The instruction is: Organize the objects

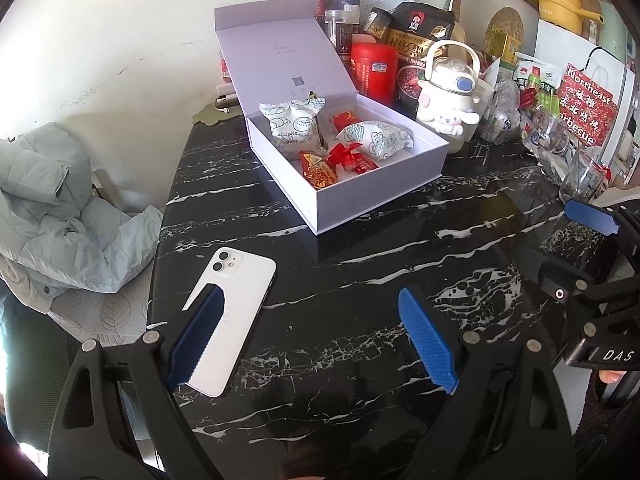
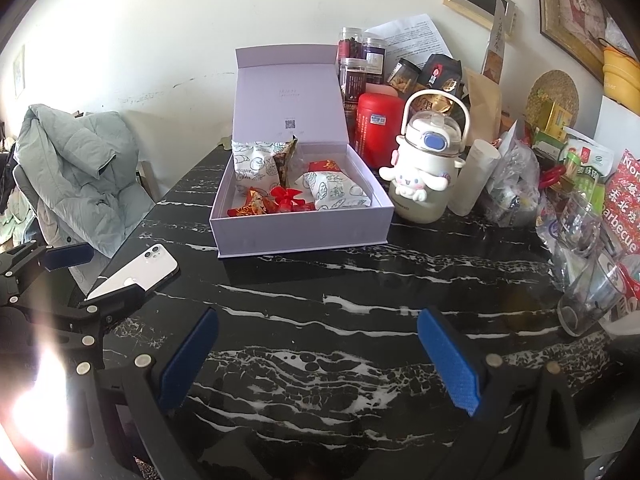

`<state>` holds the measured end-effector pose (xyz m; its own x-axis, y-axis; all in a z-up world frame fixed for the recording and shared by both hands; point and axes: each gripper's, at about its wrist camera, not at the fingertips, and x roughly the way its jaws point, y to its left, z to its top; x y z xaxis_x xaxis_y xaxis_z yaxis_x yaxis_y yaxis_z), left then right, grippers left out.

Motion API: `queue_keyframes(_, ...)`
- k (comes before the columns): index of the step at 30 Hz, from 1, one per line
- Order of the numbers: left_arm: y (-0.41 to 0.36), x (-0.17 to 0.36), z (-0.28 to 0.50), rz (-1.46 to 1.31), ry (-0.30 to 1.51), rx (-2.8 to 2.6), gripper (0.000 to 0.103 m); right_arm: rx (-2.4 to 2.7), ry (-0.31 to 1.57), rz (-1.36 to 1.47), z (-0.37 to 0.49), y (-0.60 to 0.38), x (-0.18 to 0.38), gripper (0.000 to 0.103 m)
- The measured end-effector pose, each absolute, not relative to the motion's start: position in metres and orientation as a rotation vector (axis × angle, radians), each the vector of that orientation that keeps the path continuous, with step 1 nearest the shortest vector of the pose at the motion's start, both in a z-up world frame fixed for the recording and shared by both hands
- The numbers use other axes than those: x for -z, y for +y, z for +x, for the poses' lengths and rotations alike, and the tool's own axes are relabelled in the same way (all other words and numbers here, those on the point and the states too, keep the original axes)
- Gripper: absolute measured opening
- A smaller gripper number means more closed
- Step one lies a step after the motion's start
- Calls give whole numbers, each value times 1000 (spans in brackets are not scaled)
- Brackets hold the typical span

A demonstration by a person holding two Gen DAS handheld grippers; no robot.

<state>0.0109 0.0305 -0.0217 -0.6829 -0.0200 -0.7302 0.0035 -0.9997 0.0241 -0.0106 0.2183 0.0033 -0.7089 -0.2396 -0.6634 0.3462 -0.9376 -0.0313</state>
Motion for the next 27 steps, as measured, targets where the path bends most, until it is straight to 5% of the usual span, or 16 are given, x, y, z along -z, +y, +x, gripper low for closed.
queue_keyframes(27,42,34,-3,1323,-78,2869,89,2617,216,1045,-26,220,10,101)
